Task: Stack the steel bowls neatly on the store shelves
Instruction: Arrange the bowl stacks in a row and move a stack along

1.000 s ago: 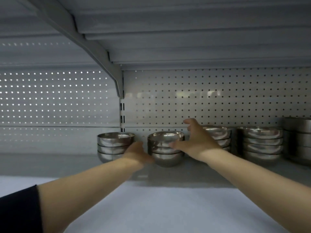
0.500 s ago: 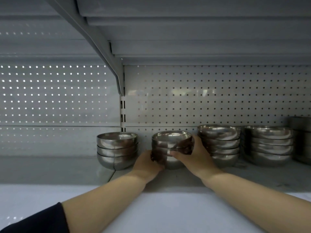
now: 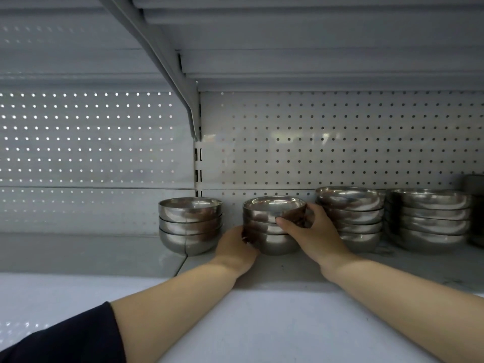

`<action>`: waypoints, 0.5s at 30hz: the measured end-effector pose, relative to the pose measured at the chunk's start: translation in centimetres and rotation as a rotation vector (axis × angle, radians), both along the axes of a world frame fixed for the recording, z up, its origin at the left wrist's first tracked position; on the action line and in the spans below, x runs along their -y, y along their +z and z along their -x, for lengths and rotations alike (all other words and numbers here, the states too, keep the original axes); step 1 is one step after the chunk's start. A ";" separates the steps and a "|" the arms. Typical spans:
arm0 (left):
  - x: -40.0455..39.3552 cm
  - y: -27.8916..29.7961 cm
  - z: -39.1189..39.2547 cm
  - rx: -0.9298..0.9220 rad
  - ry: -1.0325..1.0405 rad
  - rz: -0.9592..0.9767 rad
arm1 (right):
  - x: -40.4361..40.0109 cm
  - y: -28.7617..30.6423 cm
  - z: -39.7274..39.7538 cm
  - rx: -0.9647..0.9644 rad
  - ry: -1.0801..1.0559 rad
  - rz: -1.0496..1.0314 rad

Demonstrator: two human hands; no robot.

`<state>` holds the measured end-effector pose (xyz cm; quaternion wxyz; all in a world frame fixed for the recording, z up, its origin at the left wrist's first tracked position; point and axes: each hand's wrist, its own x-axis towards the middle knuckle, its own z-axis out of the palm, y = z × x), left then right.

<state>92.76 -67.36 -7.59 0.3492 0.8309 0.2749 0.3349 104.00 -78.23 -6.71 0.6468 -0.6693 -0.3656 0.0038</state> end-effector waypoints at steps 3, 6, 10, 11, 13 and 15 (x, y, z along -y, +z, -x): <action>0.1 0.0 0.0 0.021 0.000 0.024 | -0.2 -0.1 -0.1 -0.012 0.006 -0.013; -0.1 0.0 0.0 0.019 0.010 0.050 | -0.3 -0.1 0.1 -0.003 0.016 -0.007; -0.2 0.2 0.4 0.012 -0.015 0.083 | -0.4 -0.1 0.2 0.004 0.021 0.005; -0.1 0.3 0.5 0.005 -0.027 0.090 | -0.4 -0.1 0.3 0.007 0.020 0.011; 0.3 0.6 0.8 -0.022 -0.055 0.095 | 0.0 0.3 0.6 -0.002 0.023 0.027; 0.6 1.5 1.4 -0.072 -0.092 0.112 | 0.6 1.0 1.1 0.000 -0.022 0.066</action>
